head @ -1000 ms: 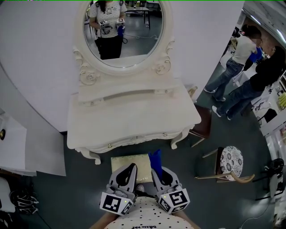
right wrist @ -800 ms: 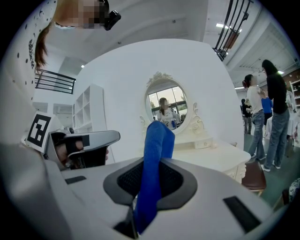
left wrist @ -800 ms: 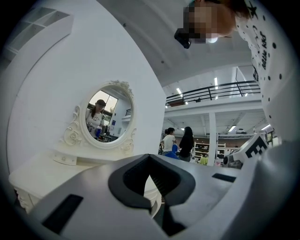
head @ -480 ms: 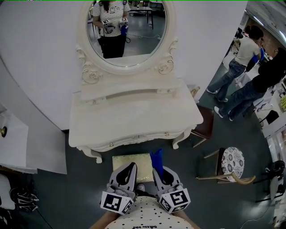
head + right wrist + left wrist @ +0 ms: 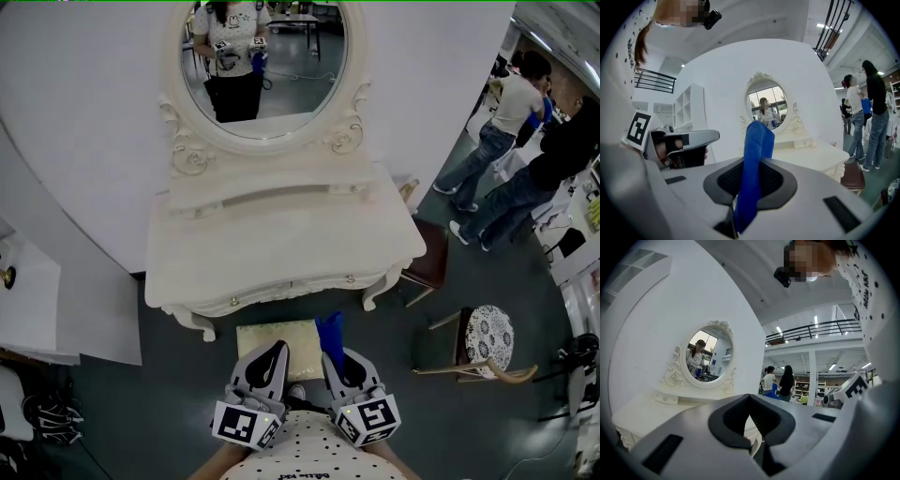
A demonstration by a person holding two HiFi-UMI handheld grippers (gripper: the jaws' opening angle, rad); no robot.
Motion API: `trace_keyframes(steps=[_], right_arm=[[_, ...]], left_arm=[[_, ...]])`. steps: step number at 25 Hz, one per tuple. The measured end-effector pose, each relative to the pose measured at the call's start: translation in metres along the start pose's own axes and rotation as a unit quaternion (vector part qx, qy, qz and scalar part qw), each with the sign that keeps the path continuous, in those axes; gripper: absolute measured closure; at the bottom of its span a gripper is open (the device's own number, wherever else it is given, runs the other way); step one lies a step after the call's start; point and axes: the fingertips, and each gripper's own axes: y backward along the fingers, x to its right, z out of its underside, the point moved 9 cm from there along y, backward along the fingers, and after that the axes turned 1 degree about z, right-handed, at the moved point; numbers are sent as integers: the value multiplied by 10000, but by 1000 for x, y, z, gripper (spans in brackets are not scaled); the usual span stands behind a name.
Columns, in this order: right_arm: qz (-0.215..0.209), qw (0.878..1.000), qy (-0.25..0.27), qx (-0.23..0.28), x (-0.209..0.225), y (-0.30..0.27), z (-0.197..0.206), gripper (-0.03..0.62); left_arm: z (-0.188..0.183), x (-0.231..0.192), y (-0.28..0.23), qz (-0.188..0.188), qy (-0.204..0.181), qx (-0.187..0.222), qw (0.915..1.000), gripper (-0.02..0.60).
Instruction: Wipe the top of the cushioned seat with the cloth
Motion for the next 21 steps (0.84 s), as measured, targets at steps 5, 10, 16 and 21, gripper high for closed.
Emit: trace_keyframes(steps=[5, 10, 16, 21], right_arm=[[-12, 10000, 15, -5, -3, 0, -1, 533], [-13, 10000, 14, -29, -5, -1, 1, 533], [-34, 10000, 47, -58, -9, 1, 2, 533], [-57, 9999, 38, -81, -12, -1, 3, 533]], left_arm=[[-3, -1, 3, -2, -19, 52, 10000, 583], [-2, -2, 5, -11, -44, 46, 10000, 583], [-3, 0, 9, 4, -50, 51, 10000, 583], [-2, -3, 11, 11, -58, 43, 10000, 583]])
